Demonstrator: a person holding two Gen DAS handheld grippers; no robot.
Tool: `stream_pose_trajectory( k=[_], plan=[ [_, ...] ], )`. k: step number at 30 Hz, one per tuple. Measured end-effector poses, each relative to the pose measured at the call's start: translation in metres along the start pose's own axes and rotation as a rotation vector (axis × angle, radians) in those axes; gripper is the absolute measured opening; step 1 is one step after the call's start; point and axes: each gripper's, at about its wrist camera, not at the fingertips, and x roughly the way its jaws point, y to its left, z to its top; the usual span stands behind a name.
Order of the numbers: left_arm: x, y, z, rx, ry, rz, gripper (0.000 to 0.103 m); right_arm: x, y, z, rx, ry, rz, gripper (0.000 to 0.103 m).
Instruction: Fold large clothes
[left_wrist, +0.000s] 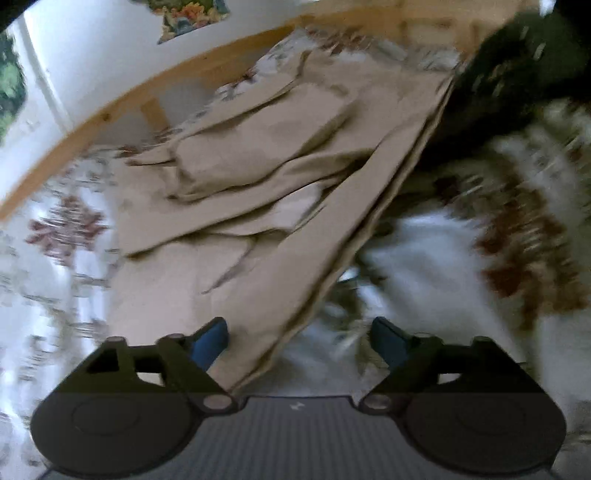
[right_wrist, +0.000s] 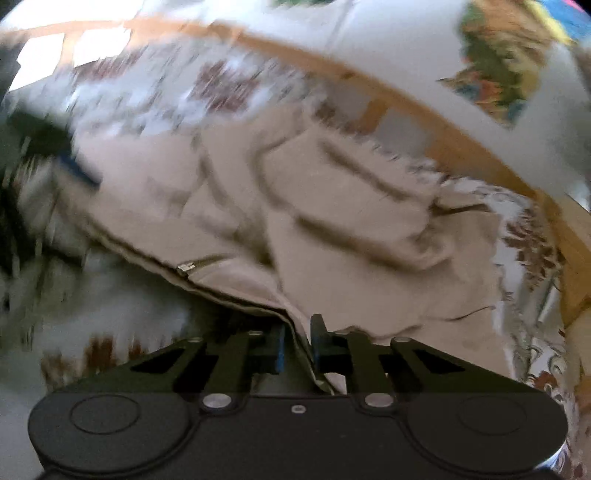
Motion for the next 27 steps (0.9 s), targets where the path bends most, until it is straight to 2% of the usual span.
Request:
stream_pose_trajectory(
  k=[2, 3, 6, 10, 12, 13, 14, 16, 17, 18, 20, 23, 27],
  plan=[
    [0.004, 0.009, 0.002, -0.014, 0.035, 0.069, 0.059, 0.000, -0.009, 0.002, 0.029, -0.027, -0.008, 0.013],
    [0.006, 0.016, 0.002, -0.037, 0.052, 0.091, 0.055, -0.001, -0.010, 0.000, 0.028, -0.026, -0.009, 0.013],
    [0.005, 0.044, -0.002, -0.134, 0.091, 0.131, 0.054, 0.003, -0.007, -0.006, -0.005, -0.008, -0.002, 0.014],
    [0.005, 0.066, -0.007, -0.246, 0.122, 0.222, 0.055, 0.000, -0.001, -0.005, -0.045, 0.000, -0.001, 0.015],
    [0.008, 0.072, -0.007, -0.300, 0.123, 0.223, 0.045, -0.001, -0.003, -0.005, -0.007, 0.013, 0.031, 0.020],
    [0.009, 0.072, -0.005, -0.304, 0.119, 0.220, 0.031, 0.000, -0.003, -0.006, 0.000, 0.024, 0.037, 0.022],
    [0.009, 0.072, -0.004, -0.299, 0.116, 0.228, 0.019, 0.001, -0.002, -0.007, -0.004, 0.037, 0.037, 0.027],
    [0.010, 0.072, 0.001, -0.299, 0.096, 0.245, 0.016, 0.006, 0.002, -0.011, -0.030, 0.089, 0.046, 0.039],
    [0.010, 0.075, 0.002, -0.317, 0.088, 0.242, 0.015, 0.011, 0.005, -0.014, -0.050, 0.132, 0.059, 0.051],
    [0.009, 0.077, 0.004, -0.339, 0.085, 0.234, 0.014, 0.016, 0.009, -0.017, -0.075, 0.180, 0.074, 0.069],
    [0.005, 0.083, 0.004, -0.391, 0.069, 0.220, 0.012, 0.022, 0.016, -0.024, -0.135, 0.245, 0.071, 0.085],
    [-0.002, 0.089, 0.002, -0.429, 0.039, 0.214, 0.010, 0.025, 0.015, -0.029, -0.188, 0.287, 0.023, 0.085],
    [-0.012, 0.087, -0.003, -0.445, -0.002, 0.214, 0.009, 0.022, -0.009, -0.031, -0.167, 0.290, -0.154, 0.085]
  ],
)
